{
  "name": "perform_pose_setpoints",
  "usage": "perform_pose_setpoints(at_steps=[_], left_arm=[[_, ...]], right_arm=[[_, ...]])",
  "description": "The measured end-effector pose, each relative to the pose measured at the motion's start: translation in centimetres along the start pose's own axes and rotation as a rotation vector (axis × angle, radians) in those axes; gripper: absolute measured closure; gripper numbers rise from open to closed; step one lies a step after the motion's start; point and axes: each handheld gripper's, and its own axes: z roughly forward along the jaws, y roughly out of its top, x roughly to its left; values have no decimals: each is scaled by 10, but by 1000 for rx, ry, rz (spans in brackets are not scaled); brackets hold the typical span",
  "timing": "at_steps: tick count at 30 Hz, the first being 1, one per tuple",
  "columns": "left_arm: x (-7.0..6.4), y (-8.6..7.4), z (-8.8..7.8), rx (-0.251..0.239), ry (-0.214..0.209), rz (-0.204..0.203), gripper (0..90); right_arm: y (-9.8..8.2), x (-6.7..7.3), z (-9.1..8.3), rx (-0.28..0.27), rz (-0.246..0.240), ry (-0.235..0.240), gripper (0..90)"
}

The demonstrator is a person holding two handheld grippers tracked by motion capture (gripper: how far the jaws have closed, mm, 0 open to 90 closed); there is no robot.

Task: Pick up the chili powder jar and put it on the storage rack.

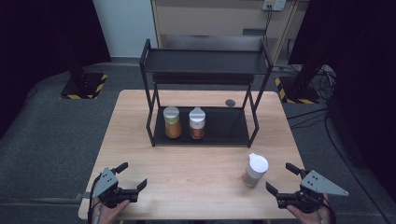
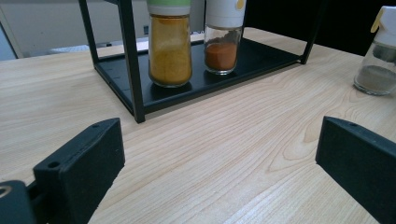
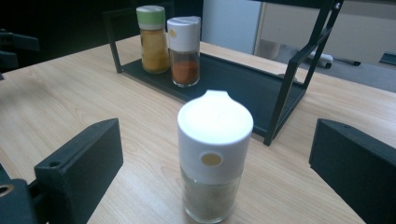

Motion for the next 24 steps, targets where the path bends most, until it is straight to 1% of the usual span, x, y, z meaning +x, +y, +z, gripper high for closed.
perform_pose_setpoints(at_steps=[10,13,16,18,23,24], left_arm=[[-1,1,0,1,-7,13,0],[-1,1,0,-2,-9,18,0],[-1,1,0,-5,-11,21,0],[-1,0,0,-7,-13,22,0],[-1,0,1,-12,-25,29,0],[-1,1,1,-12,-27,33,0]], right_arm=[[-19,-9,5,7,24,20,39],[-23,-9,6,-5,13,16,42],[-28,-11,7,-13,17,16,45],[-30,-12,8,-9,18,16,45],[-33,-9,7,-28,-19,-8,53],[-34,-9,7,-28,-18,-7,53]])
